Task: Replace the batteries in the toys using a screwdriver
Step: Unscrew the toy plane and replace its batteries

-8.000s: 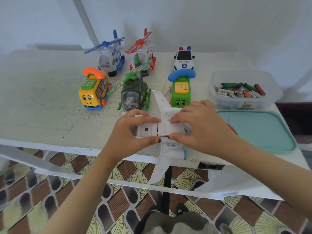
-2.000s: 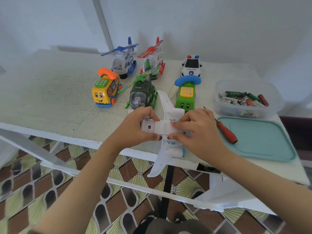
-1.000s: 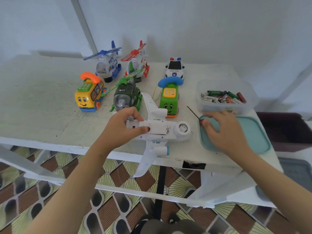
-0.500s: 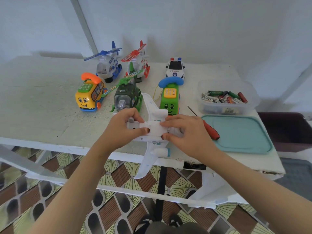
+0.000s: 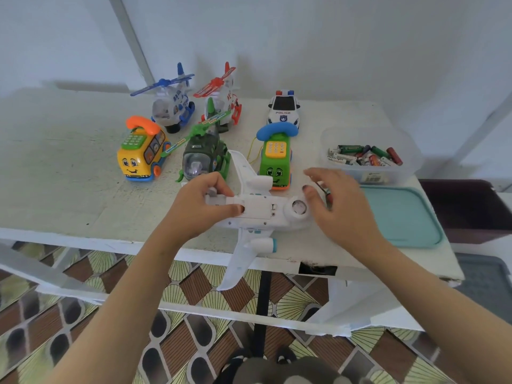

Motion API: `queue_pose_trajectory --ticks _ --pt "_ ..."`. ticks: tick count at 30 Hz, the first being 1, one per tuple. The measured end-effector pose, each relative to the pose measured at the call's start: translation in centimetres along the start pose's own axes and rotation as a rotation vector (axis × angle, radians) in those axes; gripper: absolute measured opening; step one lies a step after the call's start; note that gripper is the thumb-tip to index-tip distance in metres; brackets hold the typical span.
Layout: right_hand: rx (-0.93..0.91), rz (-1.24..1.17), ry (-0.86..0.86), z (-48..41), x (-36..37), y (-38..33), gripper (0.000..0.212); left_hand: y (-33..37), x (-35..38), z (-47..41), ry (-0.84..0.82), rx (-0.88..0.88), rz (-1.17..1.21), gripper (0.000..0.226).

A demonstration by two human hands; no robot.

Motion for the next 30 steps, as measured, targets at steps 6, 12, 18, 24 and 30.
queue_pose_trajectory --ticks 6,12,18,24,30 --pt "0.315 0.641 -0.095 0.9 -2.7 4.8 0.037 0.3 -0.1 0.3 0.003 0.023 -0.009 0.044" --pt "0.284 0.646 -0.068 1.2 -3.4 4.0 0.032 0.4 0.3 0.6 -0.116 0.021 -0.02 0.058" --pt "0.03 0.056 0.145 0.6 -4.5 -0.8 0.018 1.0 0.1 1.2 -0.164 0.028 -0.04 0.056" --pt "-0.305 -0.328 0.258 1.1 -5.5 -7.3 0.031 1.4 -0.1 1.5 -0.128 0.03 -0.045 0.05" --pt "-0.463 -0.22 0.084 2.0 -3.0 -10.0 0.034 1.6 -0.3 1.7 -0.109 0.033 -0.056 0.048"
Point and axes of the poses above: each hand's wrist, its own z-axis away from the middle knuckle, its own x-axis out of the palm, y = z × x, the point moved 10 cm from there along -z, towards the middle knuckle, and after that the axes turned 15 degrees about -z, right-handed, at the moved point
